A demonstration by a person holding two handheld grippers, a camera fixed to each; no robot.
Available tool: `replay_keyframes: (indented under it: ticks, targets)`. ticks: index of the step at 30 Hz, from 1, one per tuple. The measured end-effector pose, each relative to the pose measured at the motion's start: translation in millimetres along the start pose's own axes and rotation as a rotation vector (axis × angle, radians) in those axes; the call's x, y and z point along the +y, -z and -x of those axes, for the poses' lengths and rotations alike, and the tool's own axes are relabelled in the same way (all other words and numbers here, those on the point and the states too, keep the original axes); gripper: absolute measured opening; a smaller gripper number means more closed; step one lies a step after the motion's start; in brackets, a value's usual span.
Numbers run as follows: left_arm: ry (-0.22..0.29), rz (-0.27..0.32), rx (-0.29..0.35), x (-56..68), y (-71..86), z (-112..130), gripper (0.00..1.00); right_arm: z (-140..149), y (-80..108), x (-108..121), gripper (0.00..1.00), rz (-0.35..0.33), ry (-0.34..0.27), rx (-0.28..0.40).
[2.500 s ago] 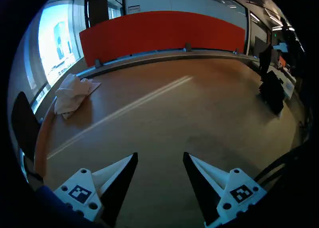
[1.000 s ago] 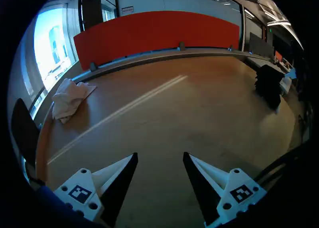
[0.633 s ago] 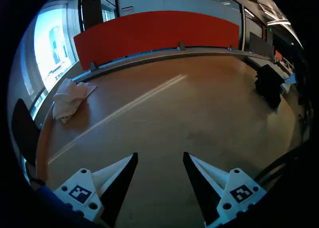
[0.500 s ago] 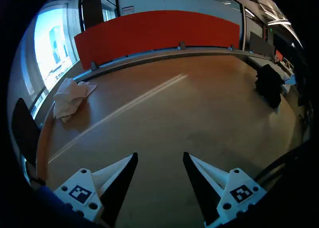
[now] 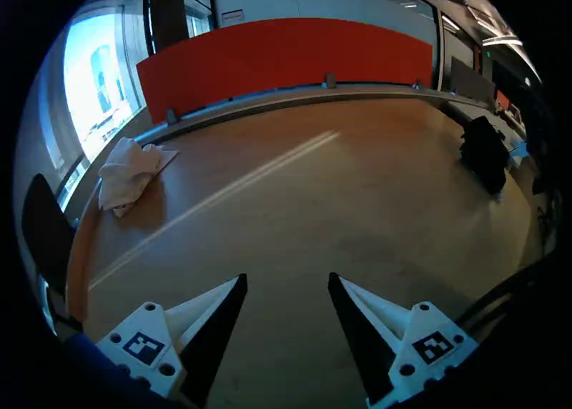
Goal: Fold towel
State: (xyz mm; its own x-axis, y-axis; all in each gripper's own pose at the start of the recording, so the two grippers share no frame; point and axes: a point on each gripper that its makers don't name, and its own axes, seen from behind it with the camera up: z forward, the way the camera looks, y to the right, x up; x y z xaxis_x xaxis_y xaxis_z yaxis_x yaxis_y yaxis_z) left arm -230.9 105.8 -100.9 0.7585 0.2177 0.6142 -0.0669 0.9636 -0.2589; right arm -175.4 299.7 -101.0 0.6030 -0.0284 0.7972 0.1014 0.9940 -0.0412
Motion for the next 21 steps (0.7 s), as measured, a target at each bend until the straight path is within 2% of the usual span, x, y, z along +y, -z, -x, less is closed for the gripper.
replay_keyframes:
  ticks: [11, 15, 17, 21]
  targets:
    - [0.002, 0.000, 0.000, -1.1, -0.7, -0.6, 0.84, -0.9, 1.4, 2.2, 0.06, 0.015, -0.010, 0.005]
    - [0.003, 0.000, 0.002, -2.2, -0.6, -1.3, 0.84, 0.7, 4.3, 5.3, 0.13, 0.026, -0.016, 0.006]
    - [0.003, 0.000, 0.003, -3.0, -0.5, -1.5, 0.84, 1.5, 6.3, 6.4, 0.22, 0.031, -0.019, 0.008]
    - [0.003, 0.001, 0.005, -3.7, -0.5, -1.7, 0.83, 1.1, 10.9, 11.1, 0.49, 0.052, -0.019, 0.015]
